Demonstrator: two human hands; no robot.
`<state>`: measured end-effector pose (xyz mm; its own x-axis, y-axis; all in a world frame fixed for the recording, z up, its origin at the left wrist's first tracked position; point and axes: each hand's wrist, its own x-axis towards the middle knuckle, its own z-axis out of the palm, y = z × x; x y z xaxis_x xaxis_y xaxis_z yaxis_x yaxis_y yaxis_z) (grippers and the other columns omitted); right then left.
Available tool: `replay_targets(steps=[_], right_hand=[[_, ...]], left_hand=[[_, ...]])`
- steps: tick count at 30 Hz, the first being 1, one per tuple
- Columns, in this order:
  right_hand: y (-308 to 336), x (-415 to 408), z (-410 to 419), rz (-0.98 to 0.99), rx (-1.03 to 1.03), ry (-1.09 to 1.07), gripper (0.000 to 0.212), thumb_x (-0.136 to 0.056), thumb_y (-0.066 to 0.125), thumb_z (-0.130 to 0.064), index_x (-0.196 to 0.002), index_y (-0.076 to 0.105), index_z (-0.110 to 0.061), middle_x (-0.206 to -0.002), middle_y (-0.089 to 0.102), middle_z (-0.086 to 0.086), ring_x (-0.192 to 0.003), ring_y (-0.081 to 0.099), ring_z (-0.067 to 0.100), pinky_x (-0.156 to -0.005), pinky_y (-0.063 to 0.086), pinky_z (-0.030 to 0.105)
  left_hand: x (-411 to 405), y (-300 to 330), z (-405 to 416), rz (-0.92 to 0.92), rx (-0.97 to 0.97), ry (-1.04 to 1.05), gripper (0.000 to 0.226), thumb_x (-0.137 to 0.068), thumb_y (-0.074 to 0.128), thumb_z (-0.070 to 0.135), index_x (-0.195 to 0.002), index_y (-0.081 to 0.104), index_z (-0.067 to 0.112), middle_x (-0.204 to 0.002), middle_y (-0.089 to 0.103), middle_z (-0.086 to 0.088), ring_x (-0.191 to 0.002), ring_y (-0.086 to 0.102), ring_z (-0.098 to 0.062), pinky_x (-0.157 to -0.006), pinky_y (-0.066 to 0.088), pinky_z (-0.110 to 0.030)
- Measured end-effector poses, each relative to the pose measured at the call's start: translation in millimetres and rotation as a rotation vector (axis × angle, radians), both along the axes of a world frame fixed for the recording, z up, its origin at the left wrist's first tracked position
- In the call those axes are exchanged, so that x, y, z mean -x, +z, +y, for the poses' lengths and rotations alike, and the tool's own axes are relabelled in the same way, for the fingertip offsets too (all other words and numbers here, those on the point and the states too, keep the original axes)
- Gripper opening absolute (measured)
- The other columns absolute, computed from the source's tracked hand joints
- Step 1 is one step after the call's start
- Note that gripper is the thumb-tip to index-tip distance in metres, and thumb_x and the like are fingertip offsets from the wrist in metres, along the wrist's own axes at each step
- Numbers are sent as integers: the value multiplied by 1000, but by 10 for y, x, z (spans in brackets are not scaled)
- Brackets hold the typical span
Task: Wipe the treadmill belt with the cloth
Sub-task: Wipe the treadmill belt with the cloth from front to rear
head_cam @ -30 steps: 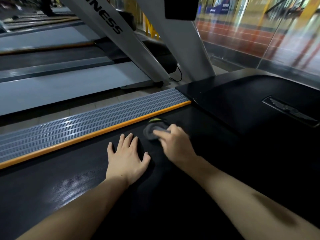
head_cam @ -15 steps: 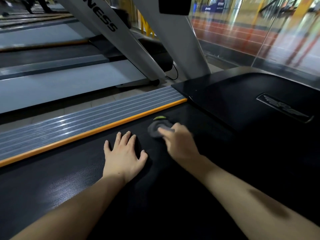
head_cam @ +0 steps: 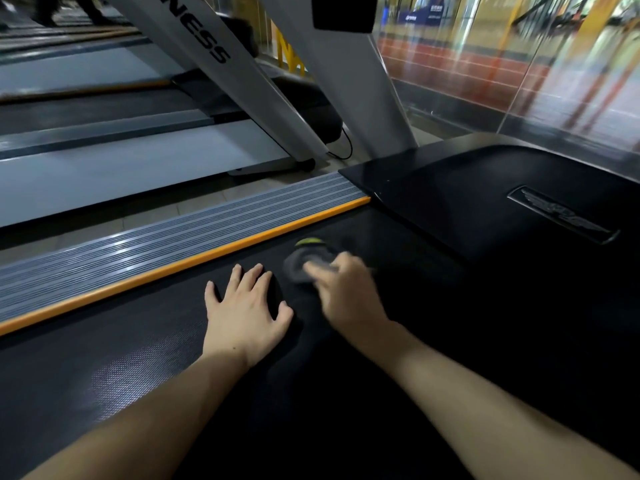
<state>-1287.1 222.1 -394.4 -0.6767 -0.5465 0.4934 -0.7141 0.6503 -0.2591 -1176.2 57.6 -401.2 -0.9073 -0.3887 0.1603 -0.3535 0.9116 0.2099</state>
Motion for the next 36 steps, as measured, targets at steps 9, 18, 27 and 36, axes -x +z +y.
replay_targets(steps=[9,18,27,36], right_hand=[[211,1113,799,-40,-147,-374,37,-94,57,-23,-129,64,-33,-105,54,14,-95,54,38,-83,51,42],[111,-133,84,-60,-54,66,40,-82,71,-21,-122,69,-27,-88,56,13,-79,55,34,-71,51,39],[265,779,657,-35,-117,-492,29,-90,66,-26,-119,69,-28,-99,57,17,-92,58,39,-75,54,40],[145,242,343,14,-126,13,31,-85,68,-28,-115,72,-29,-87,54,11,-80,55,35,-68,51,38]], left_hand=[[-9,16,-2,2,-8,-19,75,-88,26,67,-149,41,27,-163,30,7,-156,10,-21,-121,5,-62],[-20,30,-4,6,-15,-13,76,-86,26,66,-149,42,27,-163,30,7,-156,10,-20,-121,6,-62],[-11,9,-1,15,-29,-21,71,-88,30,63,-148,41,27,-163,30,7,-156,9,-20,-121,5,-62],[-28,14,-4,11,-13,-24,73,-87,28,63,-149,40,27,-163,30,7,-156,9,-20,-121,6,-62]])
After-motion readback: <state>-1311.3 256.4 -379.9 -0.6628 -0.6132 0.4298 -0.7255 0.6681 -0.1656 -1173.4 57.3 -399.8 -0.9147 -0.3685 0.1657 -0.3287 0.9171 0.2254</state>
